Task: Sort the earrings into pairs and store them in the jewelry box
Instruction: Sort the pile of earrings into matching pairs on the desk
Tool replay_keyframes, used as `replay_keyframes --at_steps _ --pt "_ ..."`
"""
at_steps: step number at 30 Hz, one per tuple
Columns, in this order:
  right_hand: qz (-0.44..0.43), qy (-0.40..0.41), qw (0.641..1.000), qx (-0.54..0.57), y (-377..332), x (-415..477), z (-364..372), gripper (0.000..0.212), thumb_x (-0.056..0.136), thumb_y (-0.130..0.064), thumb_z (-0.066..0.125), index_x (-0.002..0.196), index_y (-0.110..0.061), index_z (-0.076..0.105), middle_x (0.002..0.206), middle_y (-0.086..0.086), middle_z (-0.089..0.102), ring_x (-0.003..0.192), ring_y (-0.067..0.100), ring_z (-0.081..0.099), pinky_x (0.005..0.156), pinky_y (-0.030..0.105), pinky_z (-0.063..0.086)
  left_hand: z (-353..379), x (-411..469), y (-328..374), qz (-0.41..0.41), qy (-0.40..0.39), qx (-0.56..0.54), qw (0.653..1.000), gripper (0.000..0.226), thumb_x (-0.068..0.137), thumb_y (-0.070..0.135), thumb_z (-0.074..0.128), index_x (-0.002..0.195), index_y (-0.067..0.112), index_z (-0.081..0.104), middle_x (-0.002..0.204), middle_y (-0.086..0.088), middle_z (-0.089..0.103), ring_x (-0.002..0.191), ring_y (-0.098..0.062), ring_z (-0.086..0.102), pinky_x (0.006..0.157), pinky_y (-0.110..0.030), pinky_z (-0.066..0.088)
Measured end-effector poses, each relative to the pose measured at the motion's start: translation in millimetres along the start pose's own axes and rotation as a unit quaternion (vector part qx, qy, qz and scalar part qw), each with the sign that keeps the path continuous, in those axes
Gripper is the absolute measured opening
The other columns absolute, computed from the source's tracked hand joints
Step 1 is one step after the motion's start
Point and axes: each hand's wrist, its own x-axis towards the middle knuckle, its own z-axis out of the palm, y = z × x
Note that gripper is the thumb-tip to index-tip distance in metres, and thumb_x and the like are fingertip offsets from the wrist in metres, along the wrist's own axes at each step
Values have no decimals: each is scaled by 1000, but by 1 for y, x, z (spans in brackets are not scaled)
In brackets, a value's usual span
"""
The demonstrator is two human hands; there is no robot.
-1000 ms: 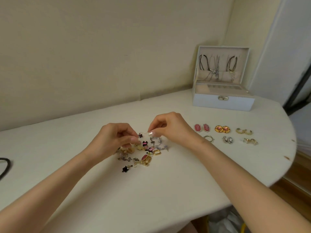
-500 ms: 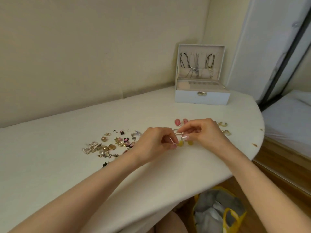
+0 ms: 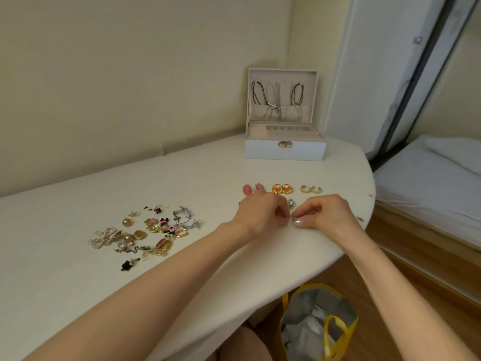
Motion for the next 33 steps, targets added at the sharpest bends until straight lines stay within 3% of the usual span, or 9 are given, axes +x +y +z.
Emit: replay_keyframes --at_steps 8,12,15,20,25,27,28,31,33 --pt "-12 24 999 -40 5 4 7 15 68 -1 79 78 -11 76 62 -13 61 63 -1 56 61 1 41 5 4 -3 0 5 -6 1000 12 80 21 67 92 22 65 91 5 68 108 -20 45 78 -30 37" --pt "-20 34 998 -52 6 4 9 17 70 -2 79 82 -12 75 60 -8 58 52 -3 53 57 1 39 1 1 -3 -1 16 -8 1000 19 81 25 68 99 20 64 86 9 60 100 -16 47 71 -26 33" --pt "-30 46 998 -44 2 4 11 17 70 -6 79 85 -14 74 65 -4 58 53 1 50 56 4 38 -6 -8 -6 6 34 -5 999 24 81 28 68 102 18 63 88 7 56 91 -14 40 69 -25 33" --pt "-75 55 996 17 -16 0 22 6 76 -12 75 82 -14 74 77 1 63 57 -7 51 55 5 39 -32 -33 -22 16 77 6 997 22 83 24 66 104 18 62 88 12 57 89 -13 48 72 -24 36" --pt "-107 -7 991 79 -42 -5 52 3 79 -9 72 82 -10 73 74 -9 63 63 -20 50 72 4 37 -66 -67 -51 -45 101 -6 994 14 83 26 66 95 19 65 80 14 56 80 -14 53 72 -27 44" --pt "-120 -31 989 82 -52 -4 69 4 79 -9 71 82 -10 73 81 -2 69 78 -15 55 93 3 31 -81 -77 -66 -84 116 -16 990 10 82 22 68 91 18 65 75 15 57 73 -13 54 64 -19 41" --pt "-131 -39 988 68 -55 -3 77 4 79 -11 72 83 -12 74 85 3 70 78 -8 57 94 1 29 -88 -82 -73 -102 124 -19 987 7 82 20 67 89 17 65 74 14 57 69 -12 53 58 -15 39" --pt "-160 -61 984 39 -65 -2 101 5 80 -17 71 83 -15 74 85 0 70 62 -7 50 66 4 37 -104 -97 -96 -155 144 -30 977 4 83 15 66 86 16 64 74 10 58 63 -9 51 47 -10 39" --pt "-171 -76 982 34 -72 -1 114 5 81 -19 70 84 -17 74 84 -4 68 61 -10 49 60 7 36 -111 -107 -110 -180 155 -24 971 3 83 14 66 85 16 64 74 7 59 65 -9 51 53 -15 39"
